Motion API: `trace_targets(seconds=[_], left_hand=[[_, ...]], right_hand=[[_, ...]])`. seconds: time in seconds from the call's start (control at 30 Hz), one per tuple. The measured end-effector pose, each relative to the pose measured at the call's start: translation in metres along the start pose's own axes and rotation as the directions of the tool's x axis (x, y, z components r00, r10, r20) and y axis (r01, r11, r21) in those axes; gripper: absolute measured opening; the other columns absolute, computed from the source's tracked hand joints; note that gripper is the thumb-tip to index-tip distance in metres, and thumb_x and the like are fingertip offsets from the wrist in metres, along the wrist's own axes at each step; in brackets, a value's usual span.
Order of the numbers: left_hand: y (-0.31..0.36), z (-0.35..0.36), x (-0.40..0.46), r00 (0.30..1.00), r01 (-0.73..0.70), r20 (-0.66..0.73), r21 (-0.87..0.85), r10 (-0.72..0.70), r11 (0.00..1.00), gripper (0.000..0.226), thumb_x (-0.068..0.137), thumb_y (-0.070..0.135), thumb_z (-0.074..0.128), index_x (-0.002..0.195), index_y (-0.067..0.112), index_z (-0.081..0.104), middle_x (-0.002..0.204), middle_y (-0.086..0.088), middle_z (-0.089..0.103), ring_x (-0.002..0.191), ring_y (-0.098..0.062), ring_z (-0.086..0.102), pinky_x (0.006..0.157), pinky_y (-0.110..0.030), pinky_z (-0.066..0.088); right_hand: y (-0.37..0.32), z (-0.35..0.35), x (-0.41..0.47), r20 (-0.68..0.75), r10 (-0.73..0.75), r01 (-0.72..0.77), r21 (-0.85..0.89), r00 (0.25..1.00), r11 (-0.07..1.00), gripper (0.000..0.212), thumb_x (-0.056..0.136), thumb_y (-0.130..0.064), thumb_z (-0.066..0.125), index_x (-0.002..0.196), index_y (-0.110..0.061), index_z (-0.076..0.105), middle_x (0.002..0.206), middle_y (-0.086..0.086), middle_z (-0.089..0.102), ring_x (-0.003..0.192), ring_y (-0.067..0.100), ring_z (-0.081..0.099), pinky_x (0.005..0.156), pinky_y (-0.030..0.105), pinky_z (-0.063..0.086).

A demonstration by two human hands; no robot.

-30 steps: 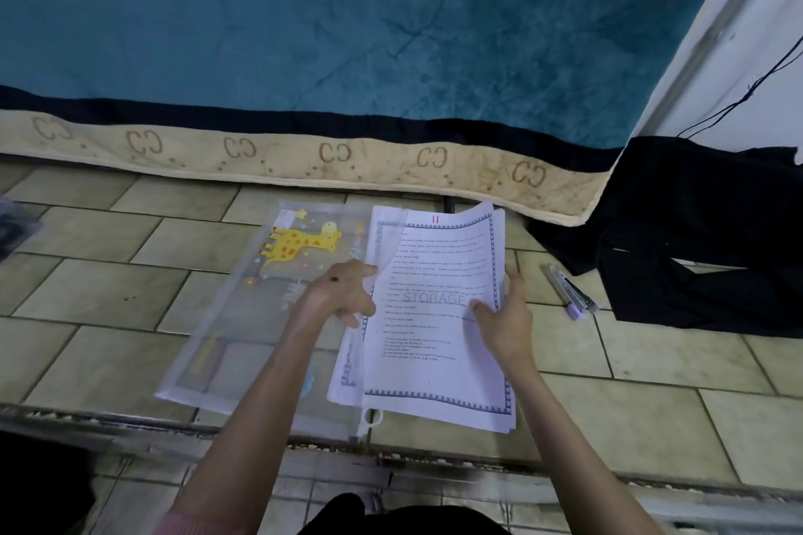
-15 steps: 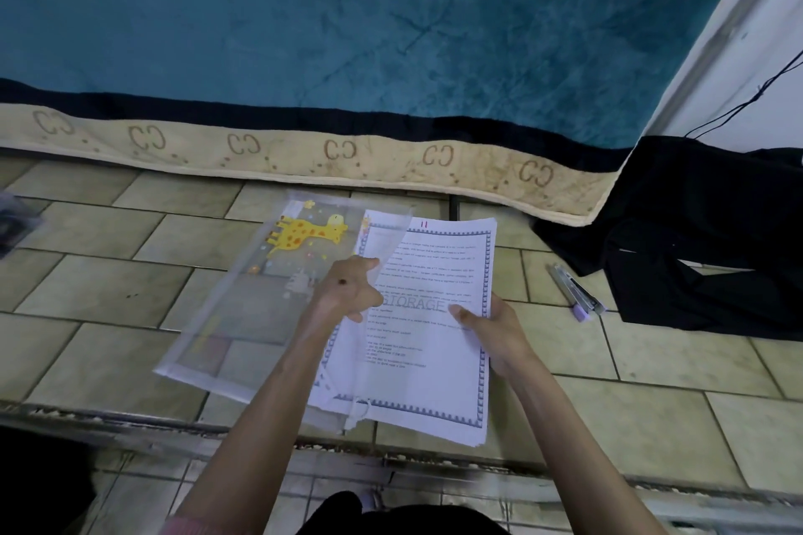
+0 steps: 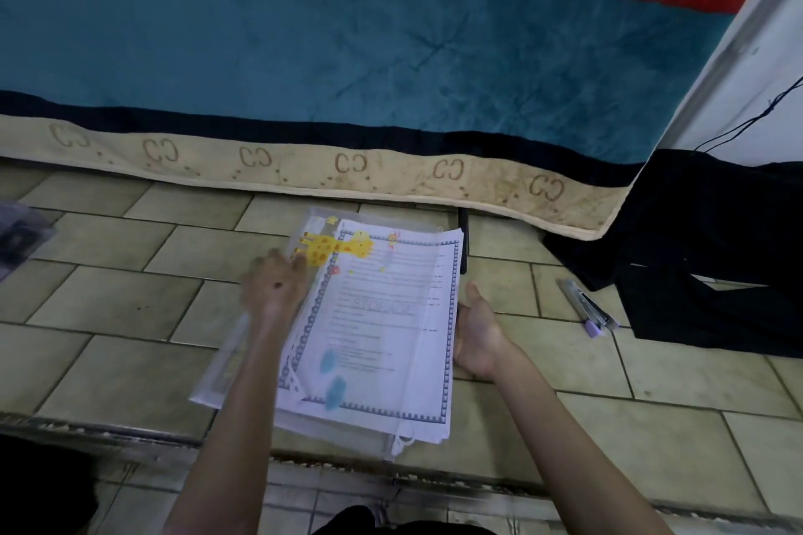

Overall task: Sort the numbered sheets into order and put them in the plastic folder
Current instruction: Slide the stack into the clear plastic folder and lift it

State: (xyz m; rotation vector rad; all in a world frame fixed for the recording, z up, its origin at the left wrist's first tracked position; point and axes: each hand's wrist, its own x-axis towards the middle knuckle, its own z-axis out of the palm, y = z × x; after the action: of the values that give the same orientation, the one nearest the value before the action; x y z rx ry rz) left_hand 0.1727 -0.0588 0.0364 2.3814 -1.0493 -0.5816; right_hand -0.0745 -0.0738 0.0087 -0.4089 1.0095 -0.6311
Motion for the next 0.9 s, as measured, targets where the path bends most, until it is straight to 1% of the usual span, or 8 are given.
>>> trace_targets(seconds=[0.17, 0.27, 0.33, 0.47, 0.57, 0.7, 0.8, 0.9], left_hand=[[-0.023, -0.006, 0.007, 0.986, 0.116, 0.131, -0.091, -0.104, 0.989, 0.054, 0.098, 0.041, 0.036, 0.117, -0.006, 0.056, 0.127, -0.027, 0.054, 0.120, -0.038, 0.049, 0.087, -0.037, 0.037], [-0.026, -0.004, 0.001, 0.983, 0.110, 0.172, -0.272, -0.064, 0.956, 0.052, 0.097, 0.043, 0.038, 0.108, -0.002, 0.060, 0.114, -0.020, 0.061, 0.111, -0.033, 0.055, 0.078, -0.030, 0.032], [-0.036, -0.003, -0.002, 0.976, 0.181, 0.188, -0.392, -0.114, 0.902, 0.052, 0.094, 0.049, 0.041, 0.111, 0.004, 0.061, 0.113, -0.010, 0.060, 0.112, -0.031, 0.055, 0.086, -0.031, 0.037], [-0.048, -0.001, 0.002, 0.945, 0.305, 0.271, -0.534, -0.182, 0.789, 0.068, 0.078, 0.071, 0.045, 0.105, 0.011, 0.064, 0.109, -0.008, 0.064, 0.101, -0.027, 0.060, 0.086, -0.038, 0.049], [-0.021, -0.012, 0.000, 0.996, 0.074, 0.016, -0.642, -0.083, 0.763, 0.052, 0.079, 0.063, 0.042, 0.083, 0.015, 0.064, 0.097, -0.010, 0.065, 0.093, -0.025, 0.062, 0.082, -0.031, 0.046], [0.032, -0.041, -0.007, 0.945, -0.224, -0.327, -0.677, -0.014, 0.701, 0.039, 0.091, 0.043, 0.050, 0.114, 0.012, 0.051, 0.110, 0.000, 0.052, 0.107, -0.015, 0.049, 0.080, -0.017, 0.031], [0.055, -0.055, -0.013, 0.920, -0.311, -0.390, -0.668, 0.038, 0.676, 0.070, 0.091, 0.044, 0.049, 0.146, 0.009, 0.023, 0.151, -0.006, 0.027, 0.138, -0.016, 0.026, 0.108, -0.023, 0.023], [0.063, -0.056, -0.021, 0.908, -0.360, -0.415, -0.703, 0.058, 0.614, 0.057, 0.095, 0.032, 0.041, 0.145, 0.008, 0.026, 0.152, -0.008, 0.028, 0.139, -0.018, 0.027, 0.113, -0.028, 0.023]], right_hand=[[0.003, 0.012, 0.006, 0.155, 0.027, -0.024, -0.024, 0.988, 0.999, 0.074, 0.090, -0.065, 0.024, 0.109, -0.010, 0.070, 0.108, 0.015, 0.070, 0.095, 0.029, 0.069, 0.077, 0.037, 0.056], [0.010, 0.019, 0.006, 0.270, 0.080, -0.044, -0.134, 0.960, 0.990, 0.046, 0.089, -0.036, 0.050, 0.122, -0.006, 0.060, 0.123, 0.018, 0.062, 0.102, 0.029, 0.066, 0.087, 0.039, 0.054], [0.007, 0.013, 0.004, 0.290, 0.098, -0.036, -0.212, 0.952, 0.977, 0.053, 0.077, -0.014, 0.064, 0.127, 0.000, 0.054, 0.126, 0.020, 0.059, 0.101, 0.028, 0.067, 0.087, 0.040, 0.055], [-0.038, 0.014, -0.016, 0.319, 0.042, 0.107, -0.435, 0.947, 0.894, 0.052, 0.064, -0.001, 0.074, 0.114, 0.002, 0.058, 0.099, 0.011, 0.073, 0.085, 0.021, 0.071, 0.076, 0.035, 0.059], [-0.103, 0.042, -0.054, 0.302, -0.036, 0.256, -0.730, 0.953, 0.633, 0.025, 0.085, 0.001, 0.056, 0.110, 0.000, 0.059, 0.095, 0.009, 0.073, 0.082, 0.020, 0.071, 0.081, 0.039, 0.057], [-0.170, 0.091, -0.117, 0.316, -0.145, 0.335, -0.933, 0.938, 0.132, 0.037, 0.083, -0.019, 0.068, 0.110, 0.005, 0.062, 0.114, 0.026, 0.065, 0.104, 0.040, 0.063, 0.089, 0.058, 0.049], [-0.198, 0.121, -0.155, 0.317, -0.176, 0.302, -0.947, 0.932, -0.107, 0.022, 0.088, -0.010, 0.061, 0.108, -0.003, 0.065, 0.109, 0.017, 0.069, 0.101, 0.034, 0.066, 0.089, 0.051, 0.052], [-0.208, 0.140, -0.173, 0.302, -0.288, 0.155, -0.885, 0.909, -0.438, 0.027, 0.085, -0.021, 0.066, 0.106, -0.004, 0.064, 0.110, 0.017, 0.067, 0.098, 0.035, 0.064, 0.089, 0.047, 0.051]])
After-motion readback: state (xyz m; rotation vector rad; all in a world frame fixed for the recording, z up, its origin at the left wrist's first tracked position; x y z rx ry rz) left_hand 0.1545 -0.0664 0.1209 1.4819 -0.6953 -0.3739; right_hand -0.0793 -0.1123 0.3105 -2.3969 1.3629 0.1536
